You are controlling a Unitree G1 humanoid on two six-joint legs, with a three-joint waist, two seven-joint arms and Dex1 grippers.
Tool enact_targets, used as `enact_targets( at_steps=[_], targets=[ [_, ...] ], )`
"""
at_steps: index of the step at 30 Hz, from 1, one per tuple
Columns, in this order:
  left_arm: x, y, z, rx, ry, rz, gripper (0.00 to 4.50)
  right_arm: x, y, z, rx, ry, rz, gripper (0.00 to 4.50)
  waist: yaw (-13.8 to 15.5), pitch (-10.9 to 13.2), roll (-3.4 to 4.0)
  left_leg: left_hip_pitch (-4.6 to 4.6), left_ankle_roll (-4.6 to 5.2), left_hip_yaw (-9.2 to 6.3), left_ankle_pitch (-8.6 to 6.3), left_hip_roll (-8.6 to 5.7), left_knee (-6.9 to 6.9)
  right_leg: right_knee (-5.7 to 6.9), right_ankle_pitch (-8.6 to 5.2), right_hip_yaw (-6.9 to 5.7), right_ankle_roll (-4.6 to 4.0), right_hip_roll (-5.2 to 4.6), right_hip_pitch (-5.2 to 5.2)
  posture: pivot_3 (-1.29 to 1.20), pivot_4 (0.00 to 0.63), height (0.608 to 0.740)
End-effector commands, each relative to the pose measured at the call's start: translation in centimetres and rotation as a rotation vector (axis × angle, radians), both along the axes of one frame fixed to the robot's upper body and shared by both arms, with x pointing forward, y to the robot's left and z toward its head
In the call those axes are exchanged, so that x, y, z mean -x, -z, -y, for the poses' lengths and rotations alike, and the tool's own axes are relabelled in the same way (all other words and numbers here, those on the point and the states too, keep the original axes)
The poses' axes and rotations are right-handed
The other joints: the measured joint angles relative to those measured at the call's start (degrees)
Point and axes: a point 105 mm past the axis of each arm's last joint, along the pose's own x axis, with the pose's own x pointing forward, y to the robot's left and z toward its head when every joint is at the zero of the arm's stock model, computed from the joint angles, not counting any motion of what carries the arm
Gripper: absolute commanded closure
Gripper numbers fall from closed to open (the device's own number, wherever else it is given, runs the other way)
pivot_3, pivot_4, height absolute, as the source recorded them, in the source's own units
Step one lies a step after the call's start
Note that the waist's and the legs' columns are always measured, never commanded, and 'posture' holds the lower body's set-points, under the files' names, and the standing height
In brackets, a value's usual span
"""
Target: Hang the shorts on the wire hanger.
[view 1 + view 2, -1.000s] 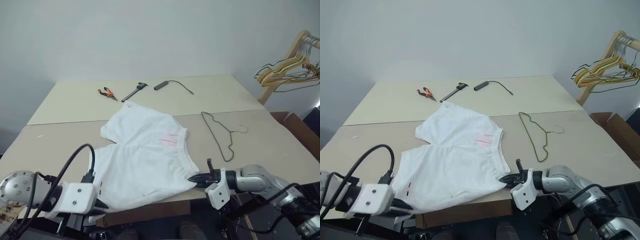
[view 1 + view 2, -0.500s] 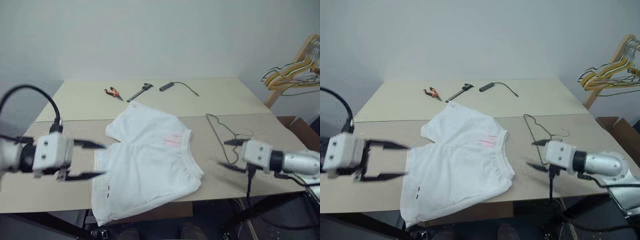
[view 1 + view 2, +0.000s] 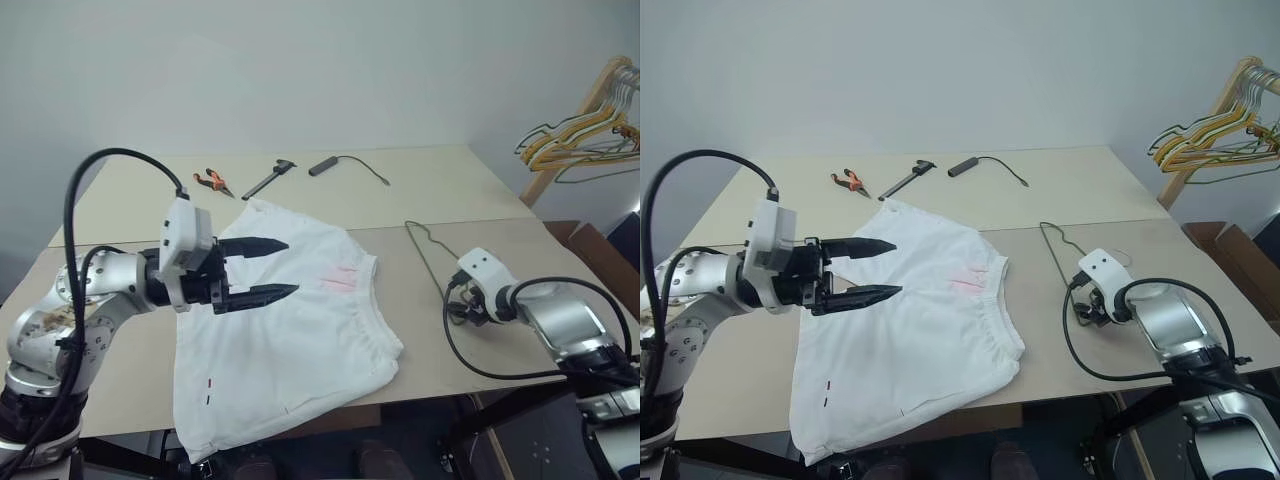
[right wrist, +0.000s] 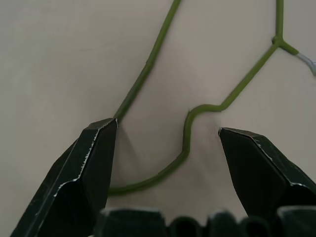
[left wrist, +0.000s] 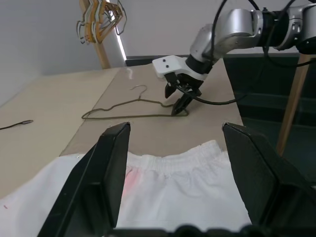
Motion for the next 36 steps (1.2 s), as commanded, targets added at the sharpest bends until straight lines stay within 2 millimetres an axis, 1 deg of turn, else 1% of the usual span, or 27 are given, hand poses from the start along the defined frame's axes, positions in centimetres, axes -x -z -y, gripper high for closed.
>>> enact_targets(
  at_steps=[1,2,4,6,7,11,12,14,16,18,19,20,21,22,23,24,25,28,30,32,34,36],
  targets=[
    [0.2,-0.5,0.0,0.001,0.016,0.028,1.26,-0.6,0.7,2.0,0.006,0.119,-0.035,1.1,-0.21,0.0,0.0,0.01,0.0,0.0,0.0,0.0,0.01,0.0,0.01,0.0,0.01,0.0,0.01,-0.07,0.0,0.74],
    [0.2,-0.5,-0.1,0.001,0.013,0.029,1.26,-0.6,0.9,2.2,-0.008,0.124,-0.048,1.33,-0.23,0.0,-0.01,0.05,0.0,-0.01,0.0,0.0,0.02,-0.01,0.02,-0.02,0.02,0.0,0.08,-0.07,0.0,0.74],
    [0.2,-0.4,-0.2,0.0,0.009,0.03,1.26,-0.5,1.1,2.2,-0.031,0.126,-0.068,1.95,-0.18,-0.01,-0.01,0.16,0.0,-0.03,0.0,0.0,0.02,-0.01,0.02,-0.05,0.02,0.0,0.19,-0.06,0.0,0.74],
    [0.3,-0.4,-0.3,-0.002,0.004,0.031,1.26,-0.3,1.4,2.2,-0.052,0.133,-0.087,2.71,-0.18,-0.01,-0.01,0.28,0.0,-0.06,0.0,0.0,0.01,-0.06,0.01,-0.07,0.03,0.0,0.36,-0.06,0.0,0.74],
    [0.3,-0.3,-0.3,-0.003,0.002,0.031,1.26,-0.1,1.5,2.1,-0.061,0.131,-0.095,2.98,-0.16,-0.01,-0.01,0.29,0.0,-0.07,0.0,0.0,0.01,-0.07,0.01,-0.07,0.03,0.0,0.38,-0.06,0.0,0.74],
    [0.4,-0.2,-0.4,-0.005,-0.004,0.028,1.26,0.3,1.8,2.2,-0.077,0.142,-0.111,4.34,-0.11,-0.01,-0.01,0.3,0.0,-0.09,0.0,0.0,0.01,-0.08,0.01,-0.08,0.04,0.0,0.4,-0.06,0.0,0.74],
    [0.4,-0.1,-0.4,-0.005,-0.005,0.028,1.26,0.4,1.9,2.3,-0.074,0.145,-0.111,4.46,-0.07,-0.01,-0.01,0.32,0.0,-0.1,0.0,0.0,0.01,-0.08,0.01,-0.08,0.04,0.0,0.42,-0.06,0.0,0.74],
    [0.2,-0.1,-0.4,-0.003,-0.008,0.029,1.26,0.3,1.7,2.3,-0.049,0.131,-0.085,4.46,0.03,-0.02,-0.02,0.33,0.0,-0.11,0.0,0.01,0.01,-0.08,0.01,-0.12,0.04,0.0,0.44,-0.07,0.0,0.74],
    [0.0,-0.2,-0.4,-0.001,-0.009,0.031,1.26,-0.1,0.9,2.4,-0.005,0.105,-0.025,4.46,0.13,-0.02,-0.02,0.36,0.0,-0.12,0.0,0.01,0.01,-0.09,0.01,-0.12,0.05,0.0,0.48,-0.07,0.0,0.74],
    [-0.2,-0.3,-0.3,0.002,-0.011,0.038,1.26,-0.9,-0.5,2.4,0.064,0.057,0.083,4.46,0.09,-0.02,-0.02,0.36,0.0,-0.11,-0.01,0.0,0.01,-0.1,0.01,-0.12,0.05,0.0,0.47,-0.08,0.0,0.74],
    [-0.3,-0.3,-0.3,0.005,-0.014,0.041,1.26,-1.5,-1.6,2.3,0.121,0.014,0.169,4.46,0.14,-0.02,-0.02,0.35,0.0,-0.11,-0.01,0.01,0.01,-0.1,0.01,-0.12,0.05,0.0,0.47,-0.09,0.0,0.74],
    [-0.7,-0.5,-0.3,0.01,-0.022,0.05,1.26,-2.4,-3.9,2.0,0.256,-0.095,0.341,4.46,0.14,-0.01,0.0,0.33,-0.01,-0.11,-0.01,-0.01,0.01,-0.09,0.0,-0.12,0.06,0.0,0.45,-0.09,0.0,0.74],
    [-1.0,-0.6,-0.3,0.014,-0.03,0.057,1.26,-2.9,-5.6,1.2,0.351,-0.191,0.474,4.46,0.11,0.02,0.07,0.31,-0.01,-0.09,-0.01,-0.02,0.01,-0.09,0.0,-0.11,0.06,-0.01,0.4,-0.09,0.0,0.74],
    [-1.2,-0.7,-0.4,0.016,-0.035,0.062,1.26,-3.1,-6.6,0.6,0.407,-0.259,0.556,4.46,-0.18,0.01,0.17,0.23,-0.01,-0.08,-0.01,-0.07,0.01,-0.06,-0.01,-0.1,0.08,-0.05,0.29,-0.1,0.0,0.74],
    [-1.8,-1.1,-0.4,0.023,-0.049,0.066,1.26,-3.1,-8.3,-0.7,0.487,-0.375,0.68,4.46,-0.49,0.0,0.24,0.11,-0.01,-0.01,0.0,-0.11,0.0,-0.02,-0.03,-0.03,0.12,-0.11,0.09,-0.1,0.0,0.74],
    [-2.4,-1.5,-0.5,0.029,-0.066,0.065,1.26,-3.0,-9.3,-1.8,0.557,-0.479,0.764,4.46,-0.83,0.01,0.26,0.01,-0.01,0.01,0.0,-0.12,0.01,0.01,-0.03,0.01,0.13,-0.11,-0.01,-0.1,0.0,0.74],
    [-2.8,-1.7,-0.5,0.033,-0.077,0.063,1.26,-2.8,-9.8,-2.6,0.601,-0.556,0.82,4.46,-1.0,0.01,0.26,-0.09,-0.01,0.0,0.0,-0.12,0.02,0.03,-0.02,0.0,0.13,-0.1,-0.11,-0.11,0.0,0.74],
    [-4.5,-2.8,-0.6,0.044,-0.129,0.008,1.26,-1.9,-11.0,-4.6,0.858,-0.837,1.004,4.46,-2.12,0.0,0.25,-0.14,-0.02,-0.05,0.0,-0.09,0.02,0.0,-0.02,0.0,0.12,-0.04,-0.12,-0.11,0.0,0.74],
    [-5.7,-3.3,-0.6,0.036,-0.161,-0.038,1.26,-1.4,-11.3,-5.5,0.977,-0.996,1.083,4.46,-2.51,0.01,0.24,-0.12,-0.01,-0.09,0.0,-0.08,0.04,0.0,-0.02,0.0,0.13,-0.05,-0.09,-0.11,0.0,0.74],
    [-6.2,-3.6,-0.6,0.026,-0.17,-0.059,1.26,-1.2,-11.4,-5.8,1.014,-1.063,1.136,4.46,-2.85,0.01,0.24,-0.13,-0.02,-0.1,0.01,-0.12,0.03,-0.02,-0.01,0.03,0.16,-0.1,-0.12,-0.12,0.0,0.74],
    [-6.6,-3.6,-0.5,0.006,-0.164,-0.089,1.26,-1.0,-12.0,-6.2,1.05,-1.117,1.209,4.46,-3.43,0.01,0.23,-0.13,-0.01,-0.14,0.0,-0.12,0.03,-0.04,-0.01,0.06,0.17,-0.11,-0.12,-0.12,0.0,0.74],
    [-7.0,-3.3,-0.4,-0.039,-0.143,-0.132,1.26,-0.4,-12.8,-7.1,1.051,-1.179,1.303,4.46,-3.93,0.02,0.22,-0.15,-0.01,-0.2,0.0,-0.13,0.03,-0.02,-0.02,0.09,0.17,-0.13,-0.13,-0.14,0.0,0.74]
  ],
)
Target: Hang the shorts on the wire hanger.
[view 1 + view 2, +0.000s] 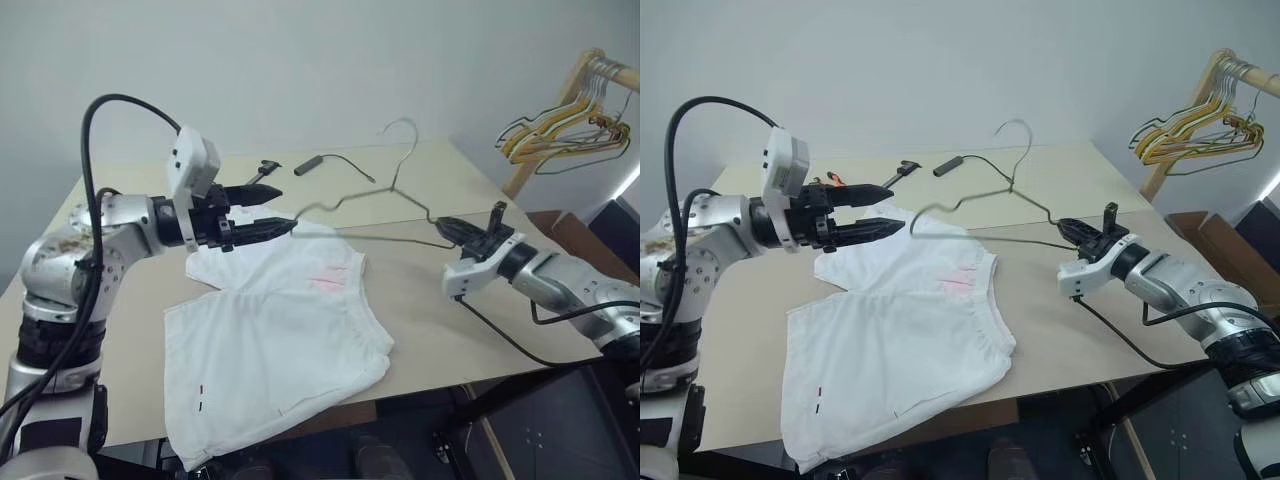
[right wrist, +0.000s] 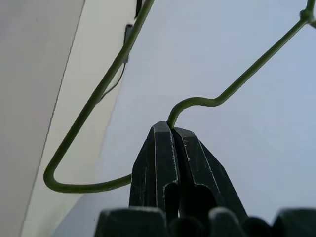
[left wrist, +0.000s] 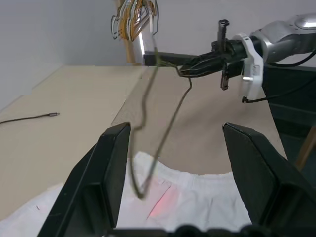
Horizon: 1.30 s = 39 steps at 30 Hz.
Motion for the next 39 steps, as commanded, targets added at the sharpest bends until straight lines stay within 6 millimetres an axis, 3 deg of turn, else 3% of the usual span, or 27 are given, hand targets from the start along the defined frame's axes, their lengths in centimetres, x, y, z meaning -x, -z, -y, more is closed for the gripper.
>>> enact_targets(
  at_steps=[1,5,15,20,23,31,36,39],
  targets=[
    [-0.5,0.0,0.1,-0.078,0.031,-0.049,1.26,0.7,-3.3,-1.3,0.011,-0.146,0.144,4.46,-0.4,0.0,0.0,-0.03,0.0,-0.03,0.0,-0.02,0.0,-0.01,0.01,-0.01,0.01,-0.01,-0.02,-0.14,0.0,0.74],
    [-0.7,1.7,0.4,-0.244,0.08,-0.133,1.26,1.0,-4.1,-1.9,0.036,-0.191,0.163,4.46,-1.51,0.0,0.0,-0.01,0.01,-0.21,0.0,-0.03,0.0,-0.03,0.01,0.03,0.02,-0.01,0.01,-0.16,0.0,0.74],
    [-0.6,3.5,2.5,-0.353,0.231,-0.185,1.26,1.0,-4.4,-3.0,0.061,-0.213,0.164,4.46,-3.45,0.0,0.0,-0.01,0.02,-0.31,0.0,-0.03,0.01,0.0,0.01,0.05,0.04,-0.02,0.02,-0.19,0.0,0.74],
    [-0.7,5.6,2.2,-0.504,0.212,-0.205,1.26,0.8,-5.0,-3.0,0.059,-0.197,0.178,4.46,-4.42,0.0,0.0,0.04,0.02,-0.33,0.0,-0.03,0.01,0.06,0.02,0.12,0.04,-0.02,0.02,-0.19,0.0,0.74],
    [-1.2,6.3,2.1,-0.534,0.183,-0.219,1.86,0.7,-5.2,-2.9,0.064,-0.185,0.179,4.5,-4.83,0.0,0.0,0.04,0.02,-0.34,0.0,-0.03,0.01,0.07,0.02,0.12,0.04,-0.02,0.03,-0.19,0.0,0.74],
    [-1.8,5.9,2.2,-0.506,0.156,-0.196,4.46,0.8,-5.2,-2.9,0.072,-0.184,0.174,4.5,-4.94,0.0,0.0,0.05,0.02,-0.33,0.0,-0.03,0.01,0.07,0.02,0.14,0.06,-0.03,0.03,-0.19,0.0,0.74],
    [-2.2,5.5,1.5,-0.481,0.095,-0.19,4.46,1.1,-5.2,-3.4,0.052,-0.208,0.16,4.5,-4.84,0.0,0.0,0.05,0.02,-0.33,0.0,-0.04,0.01,0.08,0.02,0.14,0.07,-0.04,0.03,-0.18,0.0,0.74],
    [-2.1,5.5,0.7,-0.487,0.072,-0.183,4.5,1.9,-5.1,-3.9,-0.005,-0.258,0.121,3.73,-4.9,0.0,0.0,0.05,0.02,-0.33,0.0,-0.05,0.01,0.08,0.02,0.14,0.08,-0.06,0.03,-0.17,0.0,0.74]
  ],
)
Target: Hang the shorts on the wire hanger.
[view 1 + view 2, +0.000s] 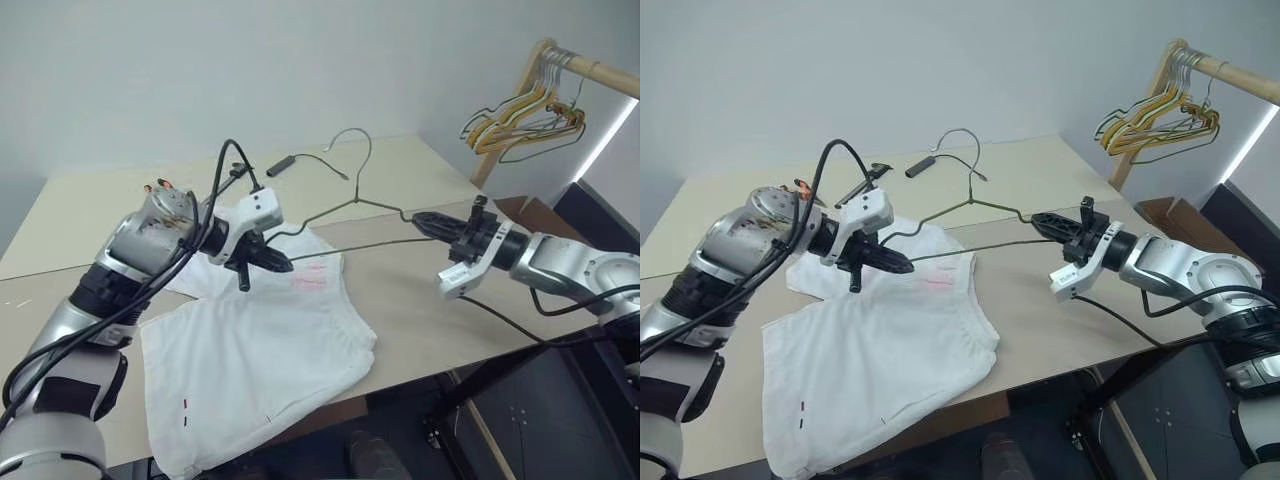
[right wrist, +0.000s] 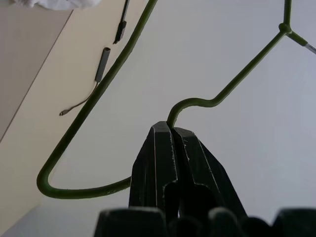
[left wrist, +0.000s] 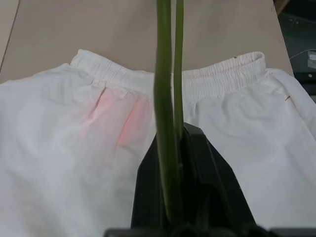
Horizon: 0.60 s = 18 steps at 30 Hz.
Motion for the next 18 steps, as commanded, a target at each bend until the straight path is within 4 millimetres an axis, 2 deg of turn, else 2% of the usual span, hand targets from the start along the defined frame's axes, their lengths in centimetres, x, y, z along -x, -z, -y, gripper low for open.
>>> enact_targets(
  at_steps=[1,5,7,10,11,15,18],
  targets=[
    [0.0,-1.5,-0.9,0.005,-0.025,0.083,4.5,1.3,-1.9,-0.8,-0.079,-0.087,-0.011,3.47,-0.08,0.0,0.0,0.0,0.0,0.0,0.0,0.0,0.0,0.0,0.0,0.0,0.0,0.0,0.0,-0.17,0.0,0.74],
    [0.0,-1.2,-2.5,-0.017,-0.077,0.133,4.5,2.8,-1.5,-1.2,-0.091,-0.154,-0.113,2.1,0.01,0.0,0.0,0.08,0.0,-0.01,0.0,0.02,-0.02,0.02,0.0,0.03,0.0,0.01,0.05,-0.15,0.0,0.74],
    [0.3,-1.1,-2.8,-0.007,-0.115,0.131,4.5,3.5,-1.6,-1.4,-0.155,-0.181,-0.203,1.34,0.19,0.01,-0.01,0.11,0.0,-0.01,0.0,0.01,-0.01,0.02,0.01,0.03,0.01,-0.02,0.09,-0.13,0.0,0.74],
    [1.1,-0.9,-2.9,0.0,-0.067,0.239,4.5,4.6,-2.0,-2.1,-0.314,-0.159,-0.487,0.29,0.76,0.02,-0.03,0.14,0.02,-0.02,-0.01,0.03,-0.01,-0.01,0.02,0.03,0.05,-0.06,0.16,-0.11,0.0,0.74],
    [1.3,-0.7,-3.1,-0.002,-0.05,0.279,4.5,5.0,-2.3,-2.3,-0.397,-0.15,-0.632,0.02,0.97,0.02,-0.04,0.16,0.04,-0.03,-0.02,0.1,-0.01,-0.02,0.02,0.03,0.04,-0.04,0.18,-0.1,0.0,0.74],
    [2.2,-0.5,-3.3,-0.021,0.041,0.346,4.5,5.3,-3.1,-2.0,-0.561,-0.082,-1.099,0.02,2.26,0.06,-0.08,0.51,0.05,-0.04,-0.03,0.19,0.0,-0.02,0.05,-0.01,0.03,-0.08,0.59,-0.08,0.0,0.74],
    [2.5,-0.6,-3.2,-0.018,0.055,0.354,4.5,4.7,-2.9,-1.4,-0.545,0.006,-1.25,0.02,3.98,0.07,-0.09,0.78,0.05,-0.03,-0.04,0.24,0.01,-0.11,0.06,-0.13,0.02,-0.1,0.91,-0.07,0.0,0.74]
  ],
)
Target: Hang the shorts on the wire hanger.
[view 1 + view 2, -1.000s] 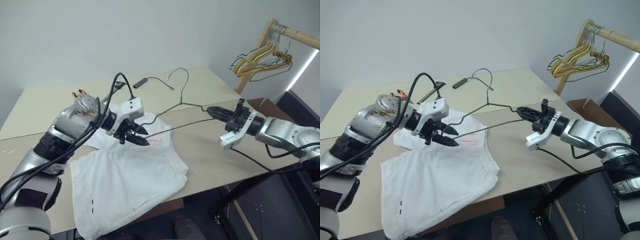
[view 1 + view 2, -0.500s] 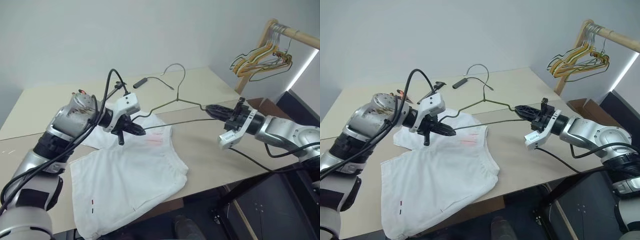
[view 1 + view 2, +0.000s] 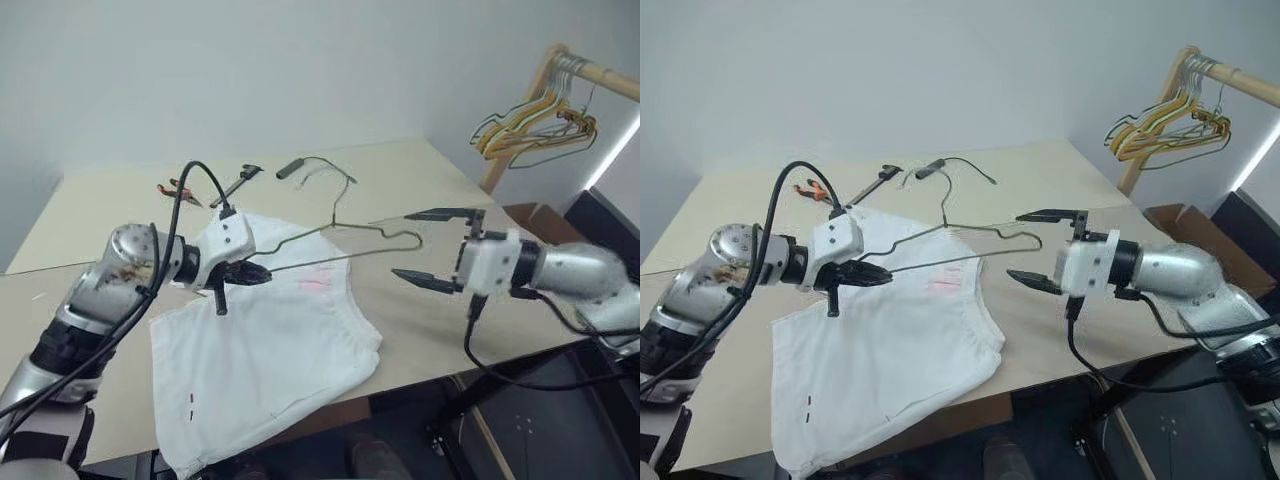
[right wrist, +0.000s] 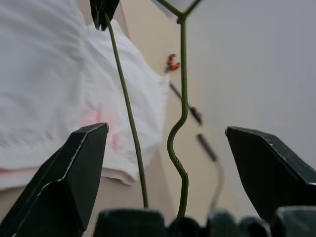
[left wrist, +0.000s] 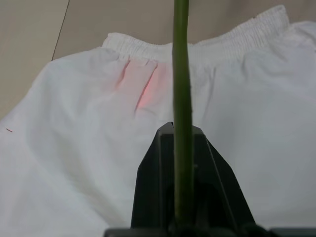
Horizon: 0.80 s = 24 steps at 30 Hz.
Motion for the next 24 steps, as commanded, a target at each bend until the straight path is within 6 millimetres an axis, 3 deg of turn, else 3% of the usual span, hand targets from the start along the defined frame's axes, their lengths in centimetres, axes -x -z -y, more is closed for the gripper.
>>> enact_targets(
  at_steps=[1,5,11,15,24],
  targets=[
    [0.2,-1.8,0.1,0.007,0.029,0.082,4.5,-0.4,-1.2,0.6,0.036,0.029,-0.154,0.02,1.21,0.0,0.01,0.04,0.0,0.02,0.0,-0.01,0.0,0.0,0.0,0.0,0.01,-0.01,0.0,-0.07,0.0,0.74],
    [0.8,-2.1,0.4,0.027,0.067,0.083,4.5,-0.8,0.3,0.9,0.248,0.061,-0.298,0.02,3.03,0.0,0.11,-0.12,0.0,0.15,0.0,-0.04,-0.01,0.06,-0.02,0.0,-0.02,0.08,-0.3,-0.07,0.0,0.74],
    [1.6,-2.2,0.6,0.008,0.121,0.083,4.5,-2.3,0.7,-0.3,0.288,0.102,-0.357,0.02,4.61,-0.01,0.12,-1.24,-0.01,0.38,0.01,-0.07,0.17,0.3,0.03,-0.01,-0.12,0.2,-1.5,-0.06,0.0,0.74],
    [1.8,-1.7,0.6,-0.033,0.13,0.076,4.5,-1.7,0.6,-0.8,0.349,0.066,-0.364,1.22,5.87,-0.01,0.16,-2.08,0.02,0.41,0.0,-0.01,0.76,0.45,0.05,-0.22,-0.14,0.26,-2.03,-0.06,0.0,0.74],
    [1.7,-1.1,1.5,-0.07,0.166,0.062,4.5,0.1,0.3,-2.4,0.433,0.0,-0.33,4.34,6.29,-0.01,0.16,-2.08,0.04,0.5,-0.02,-0.03,0.87,0.42,0.12,-0.23,-0.05,0.25,-1.95,-0.07,0.0,0.74]
  ],
)
